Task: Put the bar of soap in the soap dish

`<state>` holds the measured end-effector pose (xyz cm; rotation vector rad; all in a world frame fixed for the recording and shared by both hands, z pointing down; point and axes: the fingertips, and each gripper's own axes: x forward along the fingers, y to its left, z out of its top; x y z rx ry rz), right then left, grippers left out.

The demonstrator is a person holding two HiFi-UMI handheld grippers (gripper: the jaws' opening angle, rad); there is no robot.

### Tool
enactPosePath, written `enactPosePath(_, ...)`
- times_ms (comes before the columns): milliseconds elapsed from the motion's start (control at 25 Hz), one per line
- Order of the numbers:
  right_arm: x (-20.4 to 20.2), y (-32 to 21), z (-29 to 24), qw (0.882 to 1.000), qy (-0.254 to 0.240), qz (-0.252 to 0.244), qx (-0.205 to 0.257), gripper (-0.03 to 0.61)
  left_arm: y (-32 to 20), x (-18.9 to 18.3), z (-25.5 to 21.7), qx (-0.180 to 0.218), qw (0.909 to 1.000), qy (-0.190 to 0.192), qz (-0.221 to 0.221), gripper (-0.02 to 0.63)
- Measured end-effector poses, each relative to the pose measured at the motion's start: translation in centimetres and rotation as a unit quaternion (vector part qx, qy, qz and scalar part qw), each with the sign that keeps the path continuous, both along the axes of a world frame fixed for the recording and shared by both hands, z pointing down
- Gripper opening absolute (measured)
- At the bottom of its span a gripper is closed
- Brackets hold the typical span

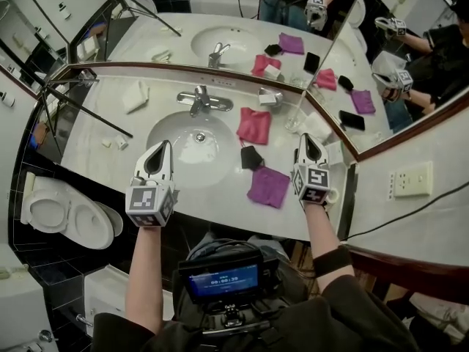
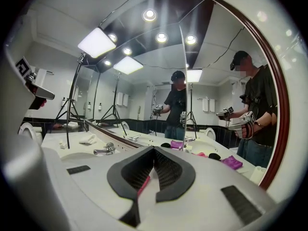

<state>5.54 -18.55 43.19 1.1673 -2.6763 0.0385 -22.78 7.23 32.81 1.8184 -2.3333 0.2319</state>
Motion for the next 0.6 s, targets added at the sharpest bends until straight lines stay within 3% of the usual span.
enactPosePath(320, -0.5, 0.6, 3.4, 0.996, 0.038, 0.048, -0.071, 0.018, -0.7, -2.3, -1.1, 0.010, 0.9997, -0.017, 0.017, 0.004)
enactPosePath(600, -2.2, 1.2, 5.8, 0.984, 0.079, 0.052, -0.151, 0.020, -1.3, -4.1, -0.3, 0.013, 0.9992, -0.010, 0.038, 0.004)
